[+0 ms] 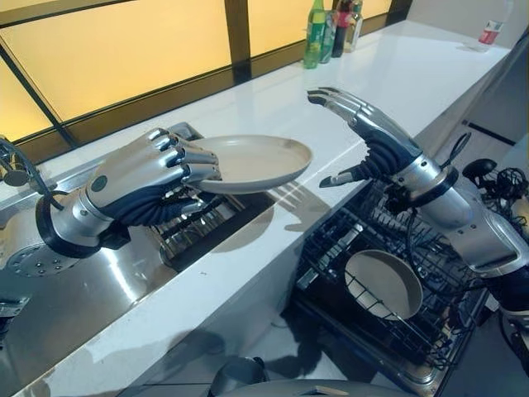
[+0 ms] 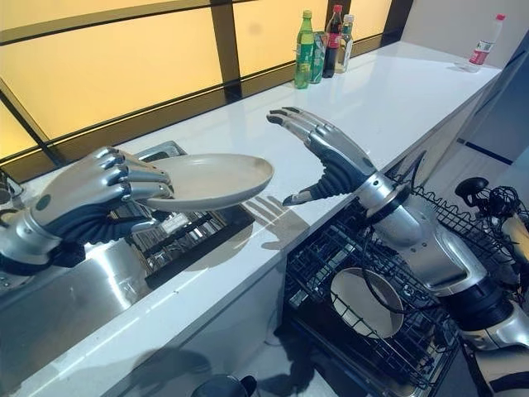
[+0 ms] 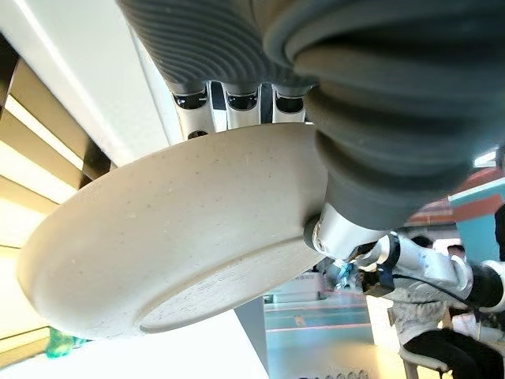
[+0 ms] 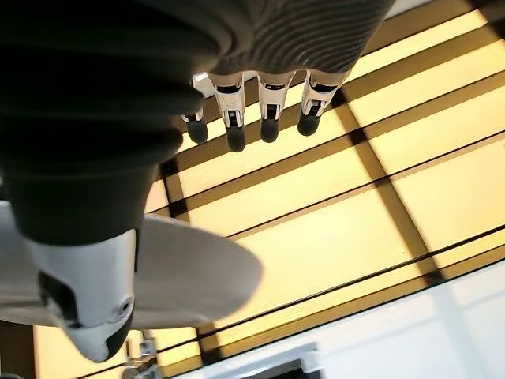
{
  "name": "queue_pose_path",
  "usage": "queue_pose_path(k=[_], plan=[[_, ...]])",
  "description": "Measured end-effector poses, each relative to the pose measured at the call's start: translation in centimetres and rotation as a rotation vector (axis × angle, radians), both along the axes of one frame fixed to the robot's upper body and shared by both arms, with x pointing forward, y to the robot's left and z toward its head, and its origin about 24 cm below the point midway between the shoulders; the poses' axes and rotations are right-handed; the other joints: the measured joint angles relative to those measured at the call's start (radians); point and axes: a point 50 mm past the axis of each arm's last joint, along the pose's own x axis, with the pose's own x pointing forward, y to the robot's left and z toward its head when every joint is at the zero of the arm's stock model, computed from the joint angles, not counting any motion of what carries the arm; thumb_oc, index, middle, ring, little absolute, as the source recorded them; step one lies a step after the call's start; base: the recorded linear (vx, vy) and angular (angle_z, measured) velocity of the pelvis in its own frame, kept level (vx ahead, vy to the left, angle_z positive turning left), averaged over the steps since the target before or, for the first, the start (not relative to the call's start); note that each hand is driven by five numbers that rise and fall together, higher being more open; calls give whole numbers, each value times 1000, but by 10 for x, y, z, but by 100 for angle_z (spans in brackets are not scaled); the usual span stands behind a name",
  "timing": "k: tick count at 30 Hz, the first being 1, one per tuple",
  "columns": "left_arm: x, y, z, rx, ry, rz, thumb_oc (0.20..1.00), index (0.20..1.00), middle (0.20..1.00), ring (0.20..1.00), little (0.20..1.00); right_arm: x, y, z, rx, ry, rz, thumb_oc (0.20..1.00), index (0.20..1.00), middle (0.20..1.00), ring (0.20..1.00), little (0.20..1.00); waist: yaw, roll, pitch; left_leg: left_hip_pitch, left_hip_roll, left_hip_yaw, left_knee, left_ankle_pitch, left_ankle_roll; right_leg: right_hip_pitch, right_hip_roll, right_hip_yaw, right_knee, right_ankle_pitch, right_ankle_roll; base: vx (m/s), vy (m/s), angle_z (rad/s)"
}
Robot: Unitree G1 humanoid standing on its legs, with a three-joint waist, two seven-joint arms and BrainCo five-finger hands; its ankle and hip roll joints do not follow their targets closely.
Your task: Pick up plates and place into dishwasher.
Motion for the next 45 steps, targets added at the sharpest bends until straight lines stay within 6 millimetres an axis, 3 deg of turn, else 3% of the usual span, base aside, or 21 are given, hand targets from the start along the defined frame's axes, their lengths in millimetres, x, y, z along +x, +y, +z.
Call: queue_pose_path(k=[3, 9, 20, 23, 24, 25, 31, 45], plan=[[0, -3, -7, -81, 12, -26, 200, 200, 200, 200, 200, -1, 12, -5, 32, 18, 49, 1000, 1000, 1000, 1000, 1000, 11, -1, -1, 0, 0, -2, 0, 0, 0, 1, 0, -2, 0, 0, 0, 0, 0, 0], [0, -8, -15, -73, 60, -52, 200, 200, 200, 200, 200, -3, 24, -14, 40, 53, 94, 1000, 1000, 1000, 1000, 1000, 32, -6, -4, -2, -1, -11, 0, 0, -1, 3, -1, -13, -1, -2, -2, -4, 6, 5], [1, -9, -16, -65, 64, -52, 200, 200, 200, 200, 200, -4, 40, -13, -5, 57, 160, 1000, 1000, 1000, 1000, 1000, 60, -12, -5, -4, -6, -23, 0, 0, 0, 4, -4, -19, -1, -5, 0, 2, 0, 1], [1, -8, -16, -63, 65, -49, 200, 200, 200, 200, 200, -3, 42, -14, -22, 67, 163, 536, 536, 536, 536, 536, 64, -16, -7, -4, -7, -26, 0, 0, 0, 5, -5, -22, -1, -6, 0, 5, 10, 2], [1, -8, -16, -63, 66, -47, 200, 200, 200, 200, 200, -1, 43, -14, -32, 73, 157, 316, 316, 316, 316, 316, 65, -18, -8, -4, -8, -27, 0, 0, 0, 6, -5, -23, -1, -6, 0, 0, 0, 0], [1, -8, -16, -63, 66, -47, 200, 200, 200, 200, 200, 0, 43, -16, -46, 84, 153, 200, 200, 200, 200, 200, 67, -21, -9, -4, -8, -29, 0, 0, 0, 6, -6, -25, -1, -7, 0, 5, 20, 4], [1, -8, -15, -56, 65, -46, 200, 200, 200, 200, 200, 1, 44, -26, -116, 137, 147, 200, 200, 200, 200, 200, 80, -29, -9, -12, -16, -42, 5, 1, 0, 6, -10, -42, 0, -12, 3, -7, 4, 8], [4, -6, -15, -65, 73, -22, 200, 200, 200, 200, 200, 1, 44, -26, -127, 120, 143, 200, 200, 200, 200, 200, 79, -33, -6, -18, -19, -46, 10, 1, 0, 3, -11, -42, 2, -12, 4, -2, 0, 1]])
